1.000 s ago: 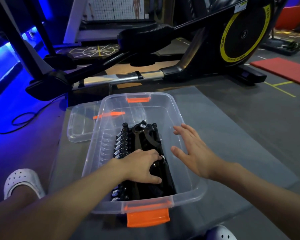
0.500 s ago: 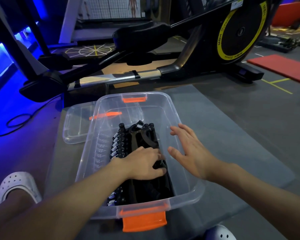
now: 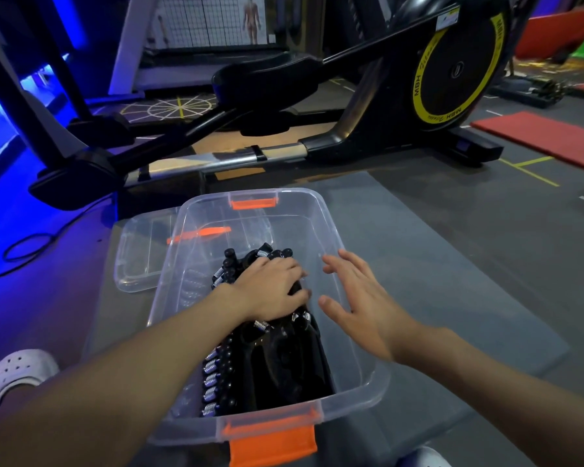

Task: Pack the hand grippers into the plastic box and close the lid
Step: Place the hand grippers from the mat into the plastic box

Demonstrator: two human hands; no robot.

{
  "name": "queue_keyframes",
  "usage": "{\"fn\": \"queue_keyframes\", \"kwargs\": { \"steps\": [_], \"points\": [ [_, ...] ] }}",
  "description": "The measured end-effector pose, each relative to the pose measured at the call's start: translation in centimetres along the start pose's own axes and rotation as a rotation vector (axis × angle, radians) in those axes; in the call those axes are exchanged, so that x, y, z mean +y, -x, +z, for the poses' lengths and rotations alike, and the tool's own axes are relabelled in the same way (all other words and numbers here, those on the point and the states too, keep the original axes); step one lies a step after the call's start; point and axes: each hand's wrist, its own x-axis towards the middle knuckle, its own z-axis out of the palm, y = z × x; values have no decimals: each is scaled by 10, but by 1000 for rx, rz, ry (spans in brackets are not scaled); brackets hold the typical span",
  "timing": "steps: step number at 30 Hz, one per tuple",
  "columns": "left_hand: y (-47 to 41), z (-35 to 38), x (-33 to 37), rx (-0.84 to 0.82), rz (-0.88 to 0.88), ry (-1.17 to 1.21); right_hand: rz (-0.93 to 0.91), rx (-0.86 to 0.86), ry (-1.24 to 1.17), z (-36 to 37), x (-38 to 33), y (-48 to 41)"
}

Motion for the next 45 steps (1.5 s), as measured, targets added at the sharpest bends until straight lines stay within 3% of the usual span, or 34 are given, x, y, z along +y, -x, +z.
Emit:
{"fn": "queue_keyframes", "kwargs": {
  "steps": [4,10,18,22,26,31,37,45],
  "points": [
    [-7,3,0,-130,-75,-15,-9,5,-8,0,2,-1],
    [5,9,0,-58,-39,0,-21,-1,-19,3,5,-3],
    [57,-27,-15,263,77,-15,-46,28,-21,5,6,-5],
    [103,-44,-40,374,-12,28,3,49,53,3,3,-4],
    [127,-40,-49,455,-105,273,192,24,-89,4,-10,-6],
    [131,-31,-46,535,-220,612,176,3,-168,3,-10,-7],
    [126,-37,-39,638,-202,843,160,-49,-221,1,-3,-9],
    [119,-38,-23,688,-221,970,187,-38,-156,-12,3,-22]
  ]
}}
